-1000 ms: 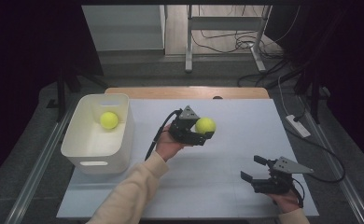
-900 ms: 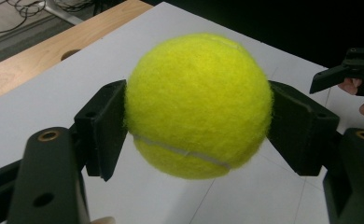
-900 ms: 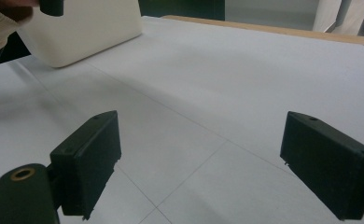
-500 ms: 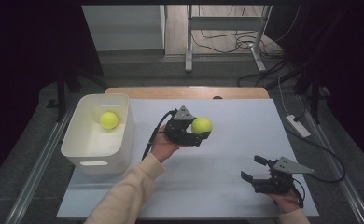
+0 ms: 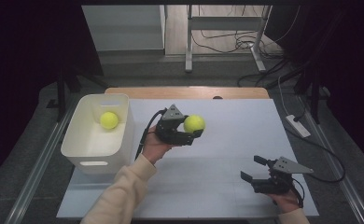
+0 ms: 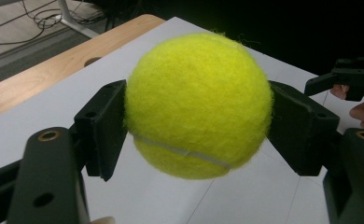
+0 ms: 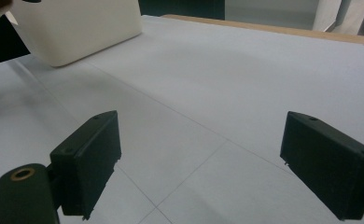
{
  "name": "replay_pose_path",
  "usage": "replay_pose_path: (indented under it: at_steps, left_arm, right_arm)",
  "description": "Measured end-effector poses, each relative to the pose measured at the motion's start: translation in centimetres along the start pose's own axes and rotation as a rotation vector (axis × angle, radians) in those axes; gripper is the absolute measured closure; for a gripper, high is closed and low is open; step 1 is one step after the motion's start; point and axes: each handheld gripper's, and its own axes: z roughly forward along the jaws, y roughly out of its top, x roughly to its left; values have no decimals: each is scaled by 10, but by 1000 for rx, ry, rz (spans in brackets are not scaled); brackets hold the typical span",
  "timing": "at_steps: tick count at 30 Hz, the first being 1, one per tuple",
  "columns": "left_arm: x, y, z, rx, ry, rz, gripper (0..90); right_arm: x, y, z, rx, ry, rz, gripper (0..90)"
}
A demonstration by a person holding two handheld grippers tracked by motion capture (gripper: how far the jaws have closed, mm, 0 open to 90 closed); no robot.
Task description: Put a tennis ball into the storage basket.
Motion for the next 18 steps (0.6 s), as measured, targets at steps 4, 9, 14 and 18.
replay_pose_path:
  at_steps: [4,9,14,18]
  left_arm:
    - [2,-1,-4,-9,5,-6,270]
    - [2,0,-10,-19,7,-7,270]
    - [2,1,-15,-36,8,-13,270]
    - [2,2,-19,-43,12,-12,270]
  right_arm:
    - [0,0,0,2,0,1,122]
    - [0,0,-1,0,-1,2,122]
    - [0,0,-1,1,-2,1,121]
    - [0,0,-1,0,-1,1,121]
